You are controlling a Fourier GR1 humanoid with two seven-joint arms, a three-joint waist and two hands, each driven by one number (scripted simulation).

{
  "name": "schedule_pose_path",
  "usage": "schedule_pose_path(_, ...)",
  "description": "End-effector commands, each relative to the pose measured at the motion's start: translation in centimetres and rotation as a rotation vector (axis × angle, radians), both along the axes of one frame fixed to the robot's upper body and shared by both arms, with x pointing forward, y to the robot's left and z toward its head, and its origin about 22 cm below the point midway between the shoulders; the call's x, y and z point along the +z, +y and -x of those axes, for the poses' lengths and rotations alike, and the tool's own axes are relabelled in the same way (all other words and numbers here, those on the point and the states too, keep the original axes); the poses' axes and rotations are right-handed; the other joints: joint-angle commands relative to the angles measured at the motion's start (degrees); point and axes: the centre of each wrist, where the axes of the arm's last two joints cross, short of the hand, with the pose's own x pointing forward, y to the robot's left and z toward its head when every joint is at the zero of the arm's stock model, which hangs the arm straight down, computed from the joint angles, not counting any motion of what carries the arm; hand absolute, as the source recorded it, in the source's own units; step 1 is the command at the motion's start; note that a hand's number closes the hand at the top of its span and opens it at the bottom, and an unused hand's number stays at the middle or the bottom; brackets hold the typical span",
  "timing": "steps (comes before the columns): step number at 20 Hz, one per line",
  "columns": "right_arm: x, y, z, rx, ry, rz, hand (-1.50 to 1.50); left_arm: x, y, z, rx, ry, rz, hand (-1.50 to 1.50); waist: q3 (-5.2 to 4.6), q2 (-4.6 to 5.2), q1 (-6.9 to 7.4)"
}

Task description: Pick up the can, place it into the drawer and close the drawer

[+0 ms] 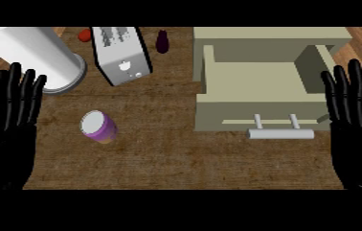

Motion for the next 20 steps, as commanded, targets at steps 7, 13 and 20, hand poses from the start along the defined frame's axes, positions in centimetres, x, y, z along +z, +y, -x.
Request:
schedule_pose_path(7, -2.6, -1.2, 0.2, -0.075, 0.244, 0.021, -1.50, -1.7, -0.3, -0.1, -0.742, 0.232, -0.160, -1.50, -0.31, 3.50, -2.10)
schedule_pose_path(13, -2.0, -1.8, 1.2, -0.111, 0.345, 0.034, -1.50, -1.4, 7.9, -0.3, -0.899, 0.311, -0.183, -1.50, -0.25, 2.36, 0.18)
schedule_pose_path(20, -2.9, -2.9, 2.8, -0.112, 0.350, 0.035, -1.50, -1.1, 11.3, -2.9, -0.906, 0.339, -0.163, -1.50, -0.12, 2.28, -0.11)
